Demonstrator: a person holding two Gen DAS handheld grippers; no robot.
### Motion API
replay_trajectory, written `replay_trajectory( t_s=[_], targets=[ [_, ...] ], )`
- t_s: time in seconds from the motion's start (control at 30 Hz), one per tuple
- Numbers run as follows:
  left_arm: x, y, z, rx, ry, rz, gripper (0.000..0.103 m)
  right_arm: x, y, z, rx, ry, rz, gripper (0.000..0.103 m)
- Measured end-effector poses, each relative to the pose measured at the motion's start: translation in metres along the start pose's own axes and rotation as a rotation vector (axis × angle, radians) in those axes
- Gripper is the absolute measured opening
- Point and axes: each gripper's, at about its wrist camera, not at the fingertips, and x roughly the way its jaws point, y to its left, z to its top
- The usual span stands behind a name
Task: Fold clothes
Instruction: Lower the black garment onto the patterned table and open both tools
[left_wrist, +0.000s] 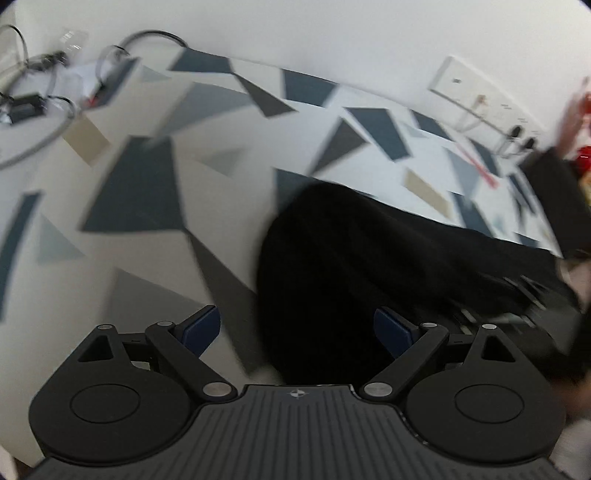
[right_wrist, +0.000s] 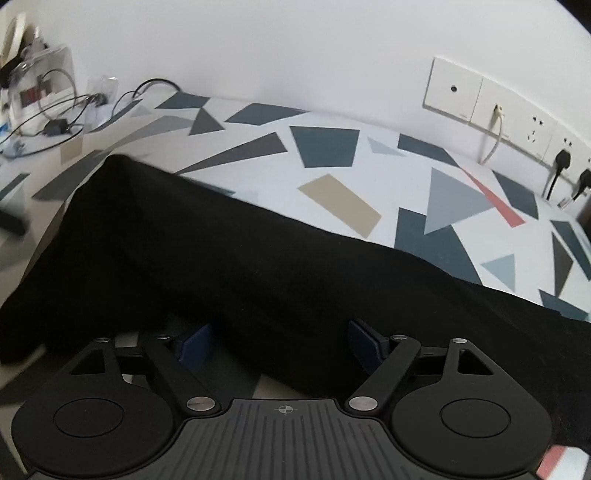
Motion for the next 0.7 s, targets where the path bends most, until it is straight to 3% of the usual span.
replay_trajectory(
  t_s=[0.03, 0.07, 0.1, 0.13, 0.2, 0.27, 0.3, 0.33, 0.37, 0.4, 0.43, 0.47, 0.53, 0.6, 0.67, 0.7],
  targets=[
    [0.003, -0.007, -0.002, 0.018, 0.008, -0.032, 0.093, 0.002, -0.004, 0.004, 0.014, -0.003, 0.004, 0.054],
    [0.007, -0.015, -0.003, 0.046, 0.019, -0.065, 0.093, 0.001, -0.006, 0.006, 0.029, -0.009, 0.001, 0.046],
    [0.012, -0.024, -0.004, 0.081, 0.028, -0.081, 0.093, 0.002, -0.009, 0.01, 0.053, -0.012, 0.006, 0.029],
    [0.019, -0.033, -0.005, 0.119, 0.035, -0.071, 0.093, 0.004, -0.016, 0.012, 0.095, -0.013, 0.021, 0.022],
    [0.038, -0.045, -0.005, 0.166, 0.049, -0.001, 0.093, 0.012, -0.036, 0.02, 0.228, -0.004, 0.067, 0.019],
    [0.058, -0.047, -0.004, 0.131, 0.082, 0.095, 0.093, 0.021, -0.054, 0.024, 0.325, 0.005, 0.092, 0.018],
    [0.061, -0.047, -0.004, 0.119, 0.079, 0.106, 0.091, 0.025, -0.06, 0.026, 0.358, 0.006, 0.098, 0.017],
    [0.059, -0.047, -0.004, 0.124, 0.057, 0.1, 0.071, 0.025, -0.061, 0.026, 0.367, 0.003, 0.095, 0.016],
    [0.057, -0.048, -0.003, 0.138, 0.056, 0.092, 0.059, 0.024, -0.063, 0.025, 0.37, -0.002, 0.089, 0.016],
    [0.055, -0.047, -0.002, 0.159, 0.063, 0.095, 0.04, 0.023, -0.064, 0.024, 0.373, -0.008, 0.085, 0.016],
    [0.052, -0.045, 0.001, 0.182, 0.066, 0.112, 0.029, 0.021, -0.065, 0.021, 0.378, -0.017, 0.081, 0.015],
    [0.049, -0.041, 0.003, 0.206, 0.068, 0.134, 0.027, 0.019, -0.066, 0.019, 0.384, -0.026, 0.077, 0.014],
    [0.038, -0.025, 0.012, 0.247, 0.044, 0.239, 0.024, 0.014, -0.067, 0.013, 0.394, -0.029, 0.076, 0.014],
    [0.027, 0.0, 0.025, 0.259, -0.014, 0.421, 0.024, 0.009, -0.07, 0.006, 0.44, -0.012, 0.094, 0.014],
    [0.014, 0.029, 0.043, 0.209, -0.073, 0.594, 0.025, 0.006, -0.074, -0.002, 0.514, 0.007, 0.126, 0.014],
    [0.006, 0.043, 0.052, 0.155, -0.1, 0.628, 0.028, 0.006, -0.075, -0.004, 0.544, 0.01, 0.138, 0.014]
  ],
)
